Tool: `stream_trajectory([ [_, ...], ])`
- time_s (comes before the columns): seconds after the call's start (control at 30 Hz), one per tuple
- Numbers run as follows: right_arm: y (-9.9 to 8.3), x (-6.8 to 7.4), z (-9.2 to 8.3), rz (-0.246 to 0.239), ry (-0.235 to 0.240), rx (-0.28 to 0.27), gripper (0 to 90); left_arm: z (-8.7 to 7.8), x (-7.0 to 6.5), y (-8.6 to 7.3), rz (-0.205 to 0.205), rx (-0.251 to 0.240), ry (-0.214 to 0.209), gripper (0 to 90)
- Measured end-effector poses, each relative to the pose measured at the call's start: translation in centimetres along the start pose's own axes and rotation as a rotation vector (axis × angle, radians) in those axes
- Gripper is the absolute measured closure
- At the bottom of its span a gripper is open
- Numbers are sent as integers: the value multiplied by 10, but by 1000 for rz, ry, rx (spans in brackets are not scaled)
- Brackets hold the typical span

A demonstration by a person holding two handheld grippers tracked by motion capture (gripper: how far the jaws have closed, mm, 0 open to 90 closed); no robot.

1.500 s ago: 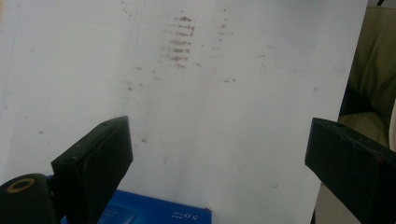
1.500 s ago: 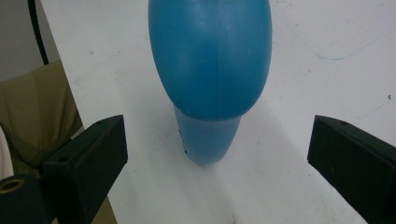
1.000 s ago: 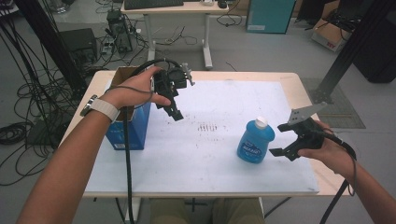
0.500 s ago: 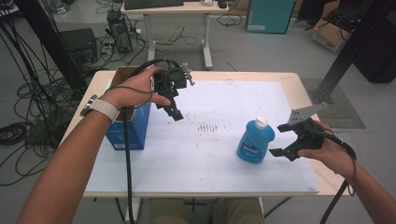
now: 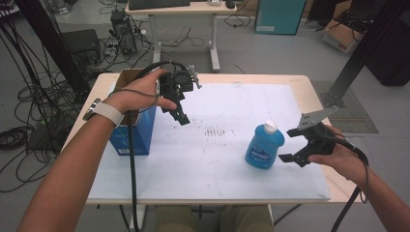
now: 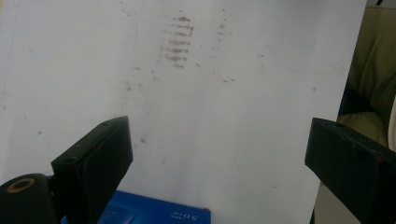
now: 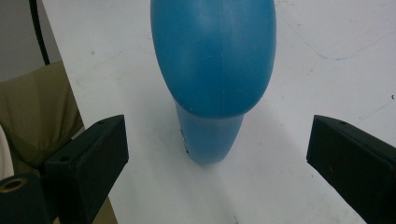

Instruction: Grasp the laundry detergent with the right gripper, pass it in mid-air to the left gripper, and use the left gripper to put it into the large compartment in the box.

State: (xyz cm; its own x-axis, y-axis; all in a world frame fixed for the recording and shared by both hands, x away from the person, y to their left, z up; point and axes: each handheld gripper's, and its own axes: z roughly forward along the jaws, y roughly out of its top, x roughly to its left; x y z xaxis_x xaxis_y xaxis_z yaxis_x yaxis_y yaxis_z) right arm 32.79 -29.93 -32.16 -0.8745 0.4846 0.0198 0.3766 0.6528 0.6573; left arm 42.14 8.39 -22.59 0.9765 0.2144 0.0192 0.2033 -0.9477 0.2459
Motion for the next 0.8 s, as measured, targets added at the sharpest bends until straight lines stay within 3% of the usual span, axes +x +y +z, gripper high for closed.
stream_trajectory([
  [0.43,-1,0,0,-3,4,-4,55,-1,1,0,13,11,1,80],
  [0.47,-1,0,0,-1,5,-2,55,0,0,-1,0,0,1,80],
  [0.53,-1,0,0,0,6,-4,55,-1,1,0,14,10,1,80],
  [0.73,-1,0,0,-4,8,-4,55,1,0,0,-2,-2,-2,80],
  [0.8,-1,0,1,-3,10,-1,56,0,1,-1,12,10,0,80],
])
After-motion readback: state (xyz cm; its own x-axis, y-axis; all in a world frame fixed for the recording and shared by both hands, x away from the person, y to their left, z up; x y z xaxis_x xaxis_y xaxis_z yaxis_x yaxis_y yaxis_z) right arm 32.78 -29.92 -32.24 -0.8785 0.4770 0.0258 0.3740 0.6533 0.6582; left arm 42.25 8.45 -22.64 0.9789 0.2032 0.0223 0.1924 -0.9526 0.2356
